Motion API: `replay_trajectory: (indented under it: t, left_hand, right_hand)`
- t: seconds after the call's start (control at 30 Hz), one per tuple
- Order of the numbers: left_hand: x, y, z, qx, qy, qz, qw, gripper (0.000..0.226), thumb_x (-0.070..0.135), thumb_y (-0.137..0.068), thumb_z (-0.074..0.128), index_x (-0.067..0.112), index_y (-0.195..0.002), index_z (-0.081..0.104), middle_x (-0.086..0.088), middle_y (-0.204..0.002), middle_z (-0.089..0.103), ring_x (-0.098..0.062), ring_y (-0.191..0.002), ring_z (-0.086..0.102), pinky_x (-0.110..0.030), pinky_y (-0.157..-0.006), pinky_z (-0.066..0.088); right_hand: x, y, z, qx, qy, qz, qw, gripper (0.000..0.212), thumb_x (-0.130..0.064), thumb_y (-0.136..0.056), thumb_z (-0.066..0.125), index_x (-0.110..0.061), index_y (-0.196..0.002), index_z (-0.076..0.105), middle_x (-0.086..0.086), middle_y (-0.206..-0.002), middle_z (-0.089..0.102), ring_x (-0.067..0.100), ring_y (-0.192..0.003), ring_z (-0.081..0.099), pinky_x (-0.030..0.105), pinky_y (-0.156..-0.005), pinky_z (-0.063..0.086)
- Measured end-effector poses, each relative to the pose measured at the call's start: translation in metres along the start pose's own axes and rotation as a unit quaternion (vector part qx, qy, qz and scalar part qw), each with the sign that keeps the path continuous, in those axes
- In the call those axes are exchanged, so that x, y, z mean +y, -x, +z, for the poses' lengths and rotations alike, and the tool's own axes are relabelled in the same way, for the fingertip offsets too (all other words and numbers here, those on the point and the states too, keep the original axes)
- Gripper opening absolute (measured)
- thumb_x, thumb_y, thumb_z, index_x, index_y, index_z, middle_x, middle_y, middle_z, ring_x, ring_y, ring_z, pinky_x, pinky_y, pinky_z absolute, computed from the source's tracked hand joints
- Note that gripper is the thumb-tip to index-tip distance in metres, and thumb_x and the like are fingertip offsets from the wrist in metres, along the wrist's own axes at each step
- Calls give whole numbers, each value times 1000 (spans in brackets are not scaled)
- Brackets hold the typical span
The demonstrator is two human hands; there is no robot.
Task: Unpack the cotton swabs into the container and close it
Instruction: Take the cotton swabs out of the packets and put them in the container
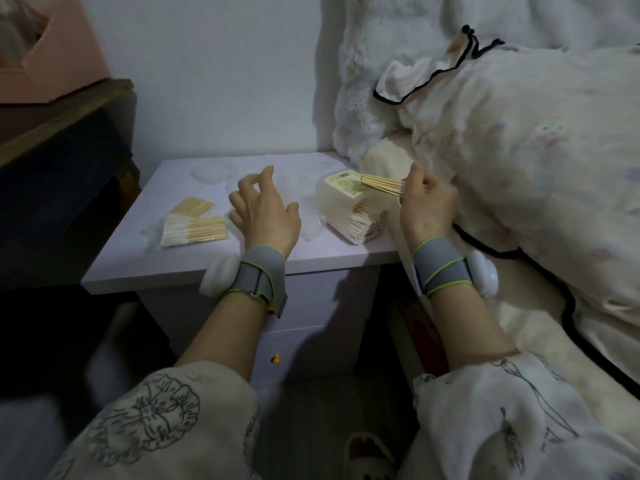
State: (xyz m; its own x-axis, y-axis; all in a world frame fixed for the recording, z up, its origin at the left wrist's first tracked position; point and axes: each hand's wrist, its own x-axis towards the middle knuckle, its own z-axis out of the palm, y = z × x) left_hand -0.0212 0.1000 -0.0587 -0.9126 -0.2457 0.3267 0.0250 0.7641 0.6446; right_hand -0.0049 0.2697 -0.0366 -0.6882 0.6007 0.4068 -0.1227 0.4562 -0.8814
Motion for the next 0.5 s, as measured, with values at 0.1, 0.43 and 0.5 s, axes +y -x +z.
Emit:
replay_trajectory:
  t: [0.1,0.43,0.5]
  left_hand:
    - [8,3,-1,47,-10,58,997,53,18,-88,56,20,-138,36,-9,-141,27,-30,-130,24,-36,-104,20]
    - [28,17,3,-160,39,160,973,52,43,-93,47,31,-141,32,-2,-156,14,-21,-144,7,-39,-112,8]
    - [26,17,4,-164,48,167,971,50,43,-92,48,30,-139,35,-3,-154,20,-22,-142,13,-38,-112,11]
  right_hand:
    - [5,0,-1,-16,-64,27,997,43,-25,-95,43,-11,-59,62,0,-49,60,24,-60,54,27,-63,35]
    - [9,-2,-3,-21,-78,50,996,38,-23,-96,44,-8,-71,70,1,-56,54,1,-54,47,22,-62,33]
    - [9,-2,-4,-7,-70,43,997,37,-20,-96,43,2,-83,70,8,-69,55,1,-66,48,19,-59,33]
